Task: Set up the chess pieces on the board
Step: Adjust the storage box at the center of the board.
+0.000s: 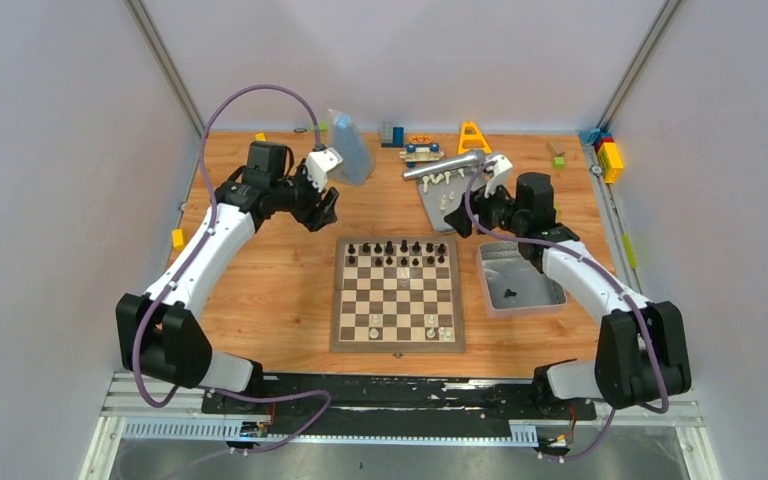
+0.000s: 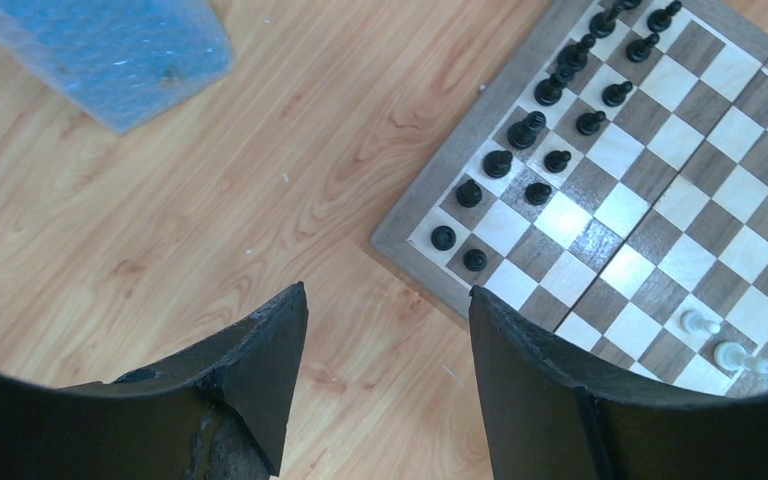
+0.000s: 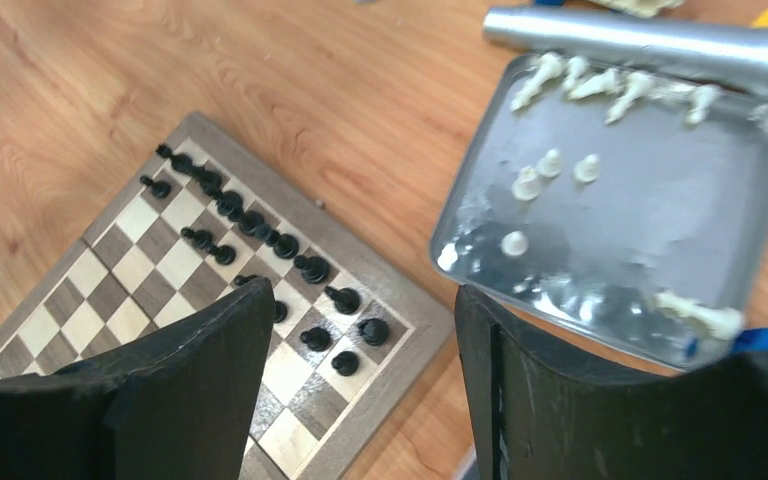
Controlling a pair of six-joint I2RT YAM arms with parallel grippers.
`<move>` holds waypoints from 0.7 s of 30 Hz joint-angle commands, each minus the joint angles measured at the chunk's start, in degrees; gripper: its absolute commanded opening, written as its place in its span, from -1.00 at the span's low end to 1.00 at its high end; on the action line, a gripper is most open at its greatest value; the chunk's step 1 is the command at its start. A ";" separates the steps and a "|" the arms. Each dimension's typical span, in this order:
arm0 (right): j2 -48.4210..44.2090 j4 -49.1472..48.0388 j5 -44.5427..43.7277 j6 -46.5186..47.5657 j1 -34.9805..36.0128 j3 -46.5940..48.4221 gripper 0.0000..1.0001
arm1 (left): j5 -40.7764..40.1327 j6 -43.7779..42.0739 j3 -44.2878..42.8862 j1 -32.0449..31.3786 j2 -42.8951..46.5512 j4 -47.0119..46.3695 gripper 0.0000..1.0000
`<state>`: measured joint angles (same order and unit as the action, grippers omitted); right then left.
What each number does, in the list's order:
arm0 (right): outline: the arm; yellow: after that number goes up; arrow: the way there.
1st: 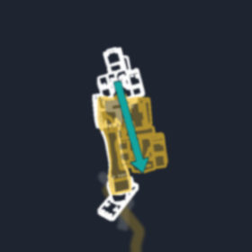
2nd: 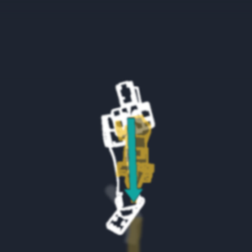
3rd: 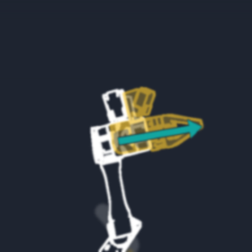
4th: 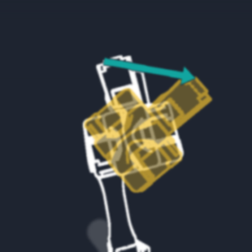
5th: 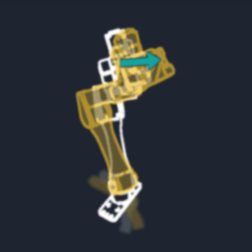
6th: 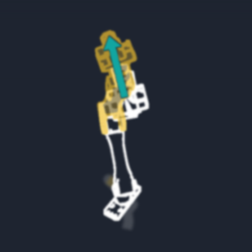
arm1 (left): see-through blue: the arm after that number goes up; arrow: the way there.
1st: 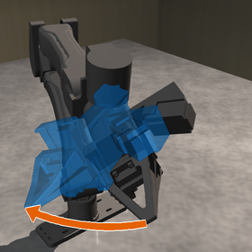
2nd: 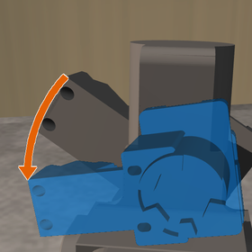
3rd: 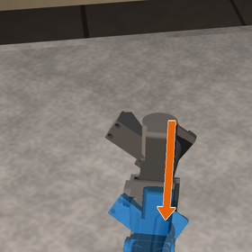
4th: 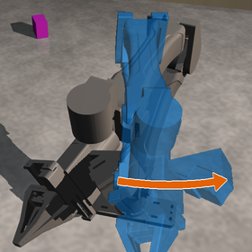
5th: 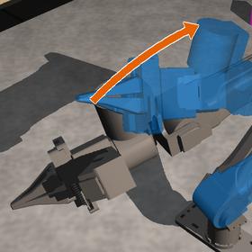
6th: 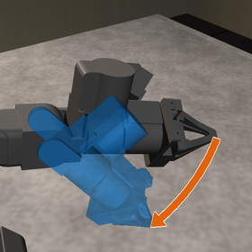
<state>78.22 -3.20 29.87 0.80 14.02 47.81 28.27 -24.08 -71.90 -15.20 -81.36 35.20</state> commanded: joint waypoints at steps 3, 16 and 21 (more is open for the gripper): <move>-5.55 8.06 -0.25 2.72 -5.76 4.40 0.40 | -4.43 3.49 1.43 0.50 5.49 -5.19 0.50; -10.77 43.44 -1.40 33.11 -15.78 8.05 0.34 | 4.08 4.18 -0.30 0.63 2.58 1.29 0.81; -11.59 52.56 -6.19 41.50 -15.78 4.22 0.21 | 6.88 2.84 1.19 0.52 3.03 0.43 0.83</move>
<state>68.07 38.11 28.05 31.18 -1.76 53.98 30.79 -19.90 -70.11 -14.85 -79.42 35.27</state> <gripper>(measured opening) 0.630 0.906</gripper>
